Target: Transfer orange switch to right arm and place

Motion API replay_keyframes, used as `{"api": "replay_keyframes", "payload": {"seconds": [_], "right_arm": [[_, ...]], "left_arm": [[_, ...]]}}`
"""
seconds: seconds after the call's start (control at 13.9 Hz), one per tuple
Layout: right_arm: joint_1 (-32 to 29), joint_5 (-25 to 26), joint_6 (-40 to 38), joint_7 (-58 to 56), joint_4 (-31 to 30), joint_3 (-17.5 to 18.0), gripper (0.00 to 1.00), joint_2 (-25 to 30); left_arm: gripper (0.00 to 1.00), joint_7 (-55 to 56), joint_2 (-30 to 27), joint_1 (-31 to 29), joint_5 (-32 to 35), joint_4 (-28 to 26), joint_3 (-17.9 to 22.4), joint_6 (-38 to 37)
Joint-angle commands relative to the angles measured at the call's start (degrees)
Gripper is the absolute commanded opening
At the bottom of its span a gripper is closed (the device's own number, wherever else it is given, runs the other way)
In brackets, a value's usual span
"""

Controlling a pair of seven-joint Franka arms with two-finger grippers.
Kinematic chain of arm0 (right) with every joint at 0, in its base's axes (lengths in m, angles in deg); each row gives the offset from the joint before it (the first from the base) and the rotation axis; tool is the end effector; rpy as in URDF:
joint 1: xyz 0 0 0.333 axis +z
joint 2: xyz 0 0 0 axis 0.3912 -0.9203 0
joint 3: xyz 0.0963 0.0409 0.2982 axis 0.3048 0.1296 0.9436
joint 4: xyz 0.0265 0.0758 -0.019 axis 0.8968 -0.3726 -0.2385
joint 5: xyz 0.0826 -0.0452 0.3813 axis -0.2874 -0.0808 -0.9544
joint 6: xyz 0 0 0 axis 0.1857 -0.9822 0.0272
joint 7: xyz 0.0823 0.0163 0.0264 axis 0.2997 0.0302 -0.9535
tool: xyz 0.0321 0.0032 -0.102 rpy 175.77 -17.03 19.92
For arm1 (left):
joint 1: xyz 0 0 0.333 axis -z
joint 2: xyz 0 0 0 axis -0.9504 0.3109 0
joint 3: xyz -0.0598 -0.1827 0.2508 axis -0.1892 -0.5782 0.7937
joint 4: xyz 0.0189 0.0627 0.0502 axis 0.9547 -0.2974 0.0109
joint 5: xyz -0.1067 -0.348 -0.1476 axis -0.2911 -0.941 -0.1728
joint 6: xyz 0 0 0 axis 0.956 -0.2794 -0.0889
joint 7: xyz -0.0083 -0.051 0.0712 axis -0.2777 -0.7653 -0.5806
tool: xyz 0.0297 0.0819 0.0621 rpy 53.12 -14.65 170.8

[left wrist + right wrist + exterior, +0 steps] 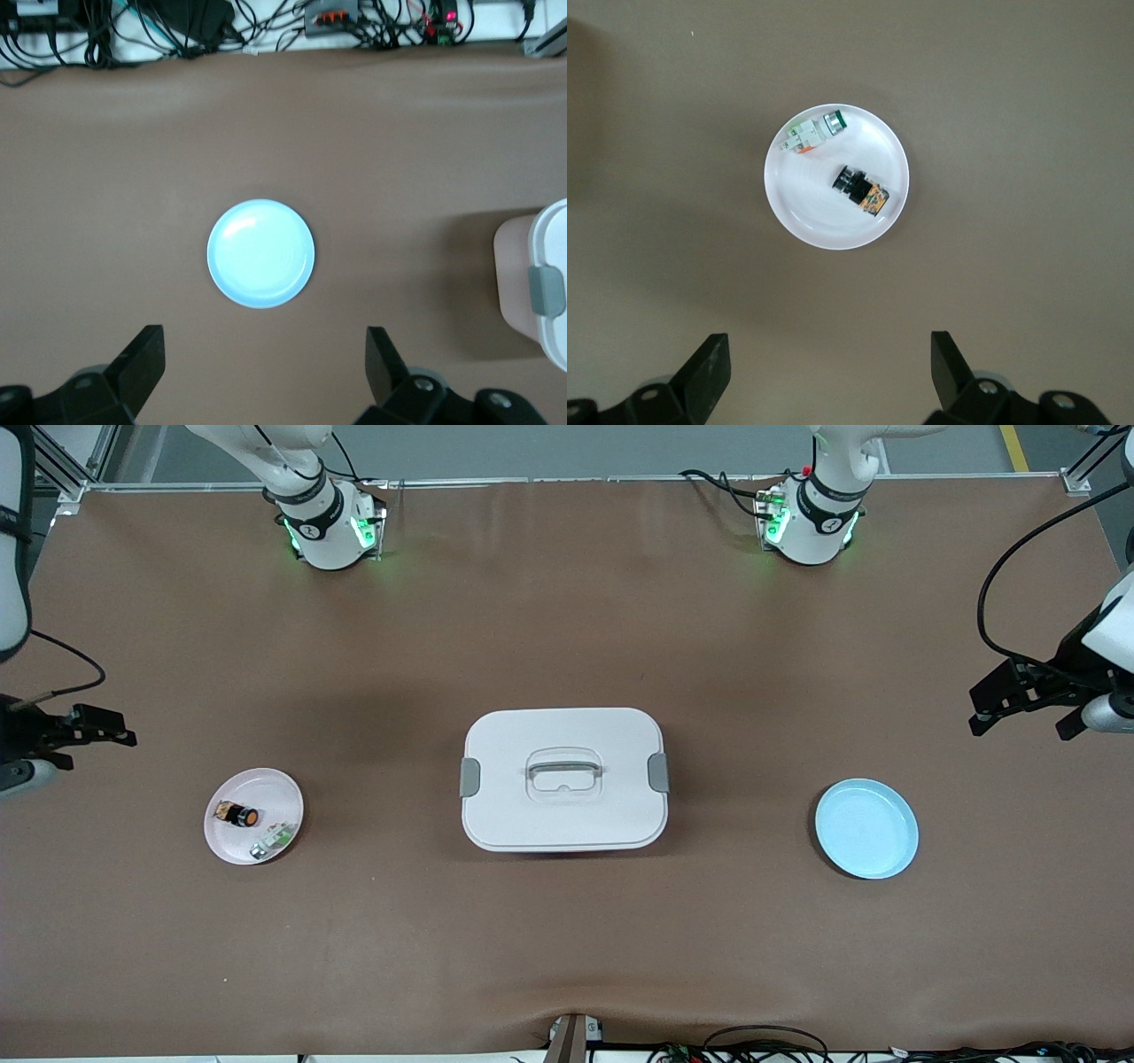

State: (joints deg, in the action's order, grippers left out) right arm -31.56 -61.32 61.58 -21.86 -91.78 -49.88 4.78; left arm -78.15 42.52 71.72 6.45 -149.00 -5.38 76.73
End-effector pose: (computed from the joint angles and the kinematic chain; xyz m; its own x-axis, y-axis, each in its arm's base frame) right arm 0.6137 -0.1250 0.4935 0.9494 0.3018 -0.0867 0.2941 -0.9514 -0.0911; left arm 0.6012 -0.0409 0.6241 0.9795 -0.0723 0.1882 -0.0728 -0.9973 -0.0043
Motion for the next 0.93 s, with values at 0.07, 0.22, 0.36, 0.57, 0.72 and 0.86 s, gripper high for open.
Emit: {"api": "replay_keyframes", "payload": {"seconds": [0.07,0.22,0.36,0.57,0.72,0.86], "right_arm": [[-0.6,0.0,-6.7,8.1,5.4,0.5,1.0,0.7],[-0.9,-1.1,-7.2,12.8,8.8,0.2,1.0,0.9],[-0.9,-2.4,-9.5,18.6,12.0,0.0,1.0,1.2],[-0.5,-2.2,-14.7,27.1,15.9,0.3,1.0,1.2],[-0.4,-1.8,-15.4,26.8,17.0,0.4,1.0,1.8],[-0.4,-2.2,-15.7,26.9,17.6,0.6,1.0,2.0]], "left_arm": [[1.0,-0.6,1.0,0.0,0.2,1.5,-0.1,-2.5],[1.0,-0.6,1.0,0.1,0.2,1.5,-0.1,-3.3],[1.0,-0.5,1.0,0.1,0.0,1.5,-0.1,-3.5],[1.0,-0.5,1.0,-0.2,-0.5,1.6,-0.1,-3.5],[1.0,-0.5,0.8,-0.3,-0.6,1.7,-0.1,-3.6],[1.0,-0.4,0.7,-0.2,-0.6,1.7,-0.1,-3.9]]}}
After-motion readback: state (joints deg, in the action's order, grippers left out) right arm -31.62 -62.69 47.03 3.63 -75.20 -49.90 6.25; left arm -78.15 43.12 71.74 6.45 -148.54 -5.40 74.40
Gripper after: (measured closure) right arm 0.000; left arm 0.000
